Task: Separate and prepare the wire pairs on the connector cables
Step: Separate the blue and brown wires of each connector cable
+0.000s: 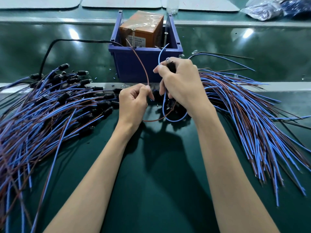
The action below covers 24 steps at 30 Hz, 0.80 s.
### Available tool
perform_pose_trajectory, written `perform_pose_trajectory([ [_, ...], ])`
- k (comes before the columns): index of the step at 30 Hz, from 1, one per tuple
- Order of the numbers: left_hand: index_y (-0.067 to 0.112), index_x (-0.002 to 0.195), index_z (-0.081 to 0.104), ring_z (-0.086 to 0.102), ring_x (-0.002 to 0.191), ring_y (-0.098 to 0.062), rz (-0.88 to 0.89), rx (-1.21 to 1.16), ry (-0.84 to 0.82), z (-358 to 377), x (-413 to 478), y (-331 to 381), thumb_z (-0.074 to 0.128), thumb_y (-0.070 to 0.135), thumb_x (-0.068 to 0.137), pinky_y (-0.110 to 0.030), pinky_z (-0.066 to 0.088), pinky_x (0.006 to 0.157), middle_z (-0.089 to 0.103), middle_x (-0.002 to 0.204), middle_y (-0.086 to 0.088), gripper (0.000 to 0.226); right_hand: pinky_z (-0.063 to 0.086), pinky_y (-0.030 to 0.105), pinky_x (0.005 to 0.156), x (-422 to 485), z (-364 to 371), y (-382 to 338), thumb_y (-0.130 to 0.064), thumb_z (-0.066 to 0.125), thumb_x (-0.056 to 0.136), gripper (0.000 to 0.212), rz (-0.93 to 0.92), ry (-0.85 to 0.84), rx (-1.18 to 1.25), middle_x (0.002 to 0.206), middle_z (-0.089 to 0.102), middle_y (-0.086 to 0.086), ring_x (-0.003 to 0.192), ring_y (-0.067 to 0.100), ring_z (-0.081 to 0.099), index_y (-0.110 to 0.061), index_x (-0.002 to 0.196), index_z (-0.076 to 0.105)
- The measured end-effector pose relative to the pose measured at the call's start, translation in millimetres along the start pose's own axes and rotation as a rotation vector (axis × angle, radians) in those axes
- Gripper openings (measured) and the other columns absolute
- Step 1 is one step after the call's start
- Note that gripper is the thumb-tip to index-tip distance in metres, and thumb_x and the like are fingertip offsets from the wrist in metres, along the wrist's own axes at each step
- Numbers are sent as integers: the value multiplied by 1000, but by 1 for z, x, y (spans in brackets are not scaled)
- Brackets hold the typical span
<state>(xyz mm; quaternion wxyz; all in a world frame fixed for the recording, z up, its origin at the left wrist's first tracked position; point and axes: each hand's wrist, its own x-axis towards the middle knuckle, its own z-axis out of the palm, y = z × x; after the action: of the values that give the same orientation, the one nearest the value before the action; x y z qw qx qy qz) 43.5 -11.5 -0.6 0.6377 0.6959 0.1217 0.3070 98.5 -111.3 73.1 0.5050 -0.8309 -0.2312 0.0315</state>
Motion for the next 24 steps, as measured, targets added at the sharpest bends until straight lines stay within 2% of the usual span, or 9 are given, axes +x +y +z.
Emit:
perform_pose_trajectory([
  [4, 17, 49, 52, 28, 43, -7, 34, 25, -48, 0, 0, -1, 48, 13, 80, -22, 23, 45, 37, 44, 4, 31, 35, 11, 48, -2, 1, -2, -13, 51, 89, 21, -32, -23, -2, 40, 57, -5, 37, 0, 49, -2, 85, 68],
  [10, 16, 50, 50, 28, 41, -2, 50, 32, -110, 0, -2, -1, 46, 13, 79, -16, 23, 45, 39, 39, 12, 29, 35, 11, 49, -3, 0, -4, -14, 52, 92, 20, -67, -51, 7, 41, 56, -4, 38, -1, 50, 0, 88, 65],
  [15, 13, 51, 50, 28, 43, -1, 56, 28, -123, 0, -2, -1, 46, 13, 78, -19, 24, 46, 41, 41, 13, 28, 34, 13, 51, -4, 0, -5, -15, 53, 93, 18, -89, -47, 23, 45, 60, -1, 39, 1, 50, -4, 87, 66],
  [19, 9, 50, 53, 29, 45, -4, 51, -4, -119, 0, -3, 0, 51, 18, 71, -19, 24, 46, 41, 46, 4, 23, 37, 13, 54, -5, -1, -5, -9, 52, 91, 18, -136, -82, 4, 47, 60, 1, 37, 4, 49, 1, 84, 65],
  [21, 12, 50, 52, 29, 44, -1, 52, -2, -124, 0, -4, 1, 50, 19, 68, -17, 24, 47, 40, 44, 15, 19, 42, 19, 54, -5, -2, -4, -4, 53, 85, 15, -148, -90, -29, 50, 61, 4, 39, 6, 47, 4, 83, 65],
  [23, 13, 52, 53, 30, 45, -1, 50, 4, -128, -1, -3, 2, 49, 20, 68, -17, 25, 47, 40, 42, 15, 18, 48, 29, 58, -4, -1, -3, -1, 54, 81, 12, -151, -92, -51, 53, 62, 7, 42, 9, 46, 4, 82, 65],
  [24, 13, 52, 53, 30, 46, -1, 45, 4, -126, -1, -3, 2, 49, 18, 69, -18, 25, 48, 41, 43, 15, 18, 47, 29, 58, -4, -1, -2, 0, 54, 81, 12, -153, -93, -49, 53, 62, 7, 42, 10, 46, 5, 81, 65],
])
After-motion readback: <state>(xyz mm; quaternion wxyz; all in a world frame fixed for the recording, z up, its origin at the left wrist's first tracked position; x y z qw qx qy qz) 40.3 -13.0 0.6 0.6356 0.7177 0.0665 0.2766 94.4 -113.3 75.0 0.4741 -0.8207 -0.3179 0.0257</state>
